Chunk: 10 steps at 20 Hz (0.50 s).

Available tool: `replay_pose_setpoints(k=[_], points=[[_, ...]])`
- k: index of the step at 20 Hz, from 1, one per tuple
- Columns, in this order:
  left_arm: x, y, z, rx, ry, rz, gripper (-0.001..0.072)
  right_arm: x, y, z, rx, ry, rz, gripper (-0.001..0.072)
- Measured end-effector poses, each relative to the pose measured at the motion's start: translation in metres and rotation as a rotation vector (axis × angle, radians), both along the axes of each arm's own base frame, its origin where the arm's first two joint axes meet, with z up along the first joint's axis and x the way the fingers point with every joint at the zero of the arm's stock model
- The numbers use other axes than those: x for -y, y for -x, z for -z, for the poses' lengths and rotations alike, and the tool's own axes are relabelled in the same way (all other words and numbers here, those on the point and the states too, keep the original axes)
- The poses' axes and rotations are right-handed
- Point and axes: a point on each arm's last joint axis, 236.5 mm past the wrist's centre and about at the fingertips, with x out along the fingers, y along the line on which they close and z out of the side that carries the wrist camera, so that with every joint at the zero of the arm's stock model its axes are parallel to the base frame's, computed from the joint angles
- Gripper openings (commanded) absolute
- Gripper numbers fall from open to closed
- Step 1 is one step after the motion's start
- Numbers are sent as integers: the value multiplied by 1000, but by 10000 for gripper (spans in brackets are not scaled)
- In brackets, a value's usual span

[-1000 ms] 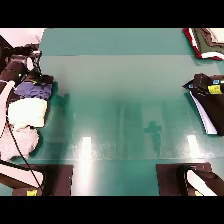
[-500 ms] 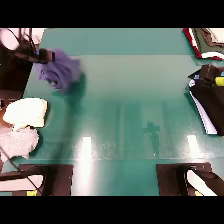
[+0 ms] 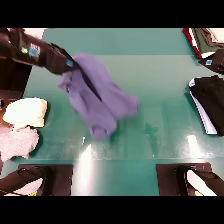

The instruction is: Fold the shirts.

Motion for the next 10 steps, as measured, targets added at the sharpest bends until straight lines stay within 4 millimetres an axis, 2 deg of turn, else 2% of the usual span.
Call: replay_pose_setpoints(k=[2, 3, 4, 5, 7, 10], points=[[13, 8, 18, -46, -10, 48, 28, -1, 4, 1, -15, 2, -9, 19], [17, 5, 30, -69, -18, 53, 161, -2, 6, 3, -24, 3, -14, 20], [22, 0, 45, -93, -25, 51, 523, -3, 8, 5, -38, 4, -22, 20], [25, -6, 58, -114, -31, 44, 656, -4, 11, 7, -51, 5, -29, 20], [24, -21, 90, -156, -71, 13, 656, -6, 17, 11, -78, 7, -43, 19], [-2, -38, 122, -231, -135, -73, 656, -8, 25, 16, -115, 10, -61, 20]])
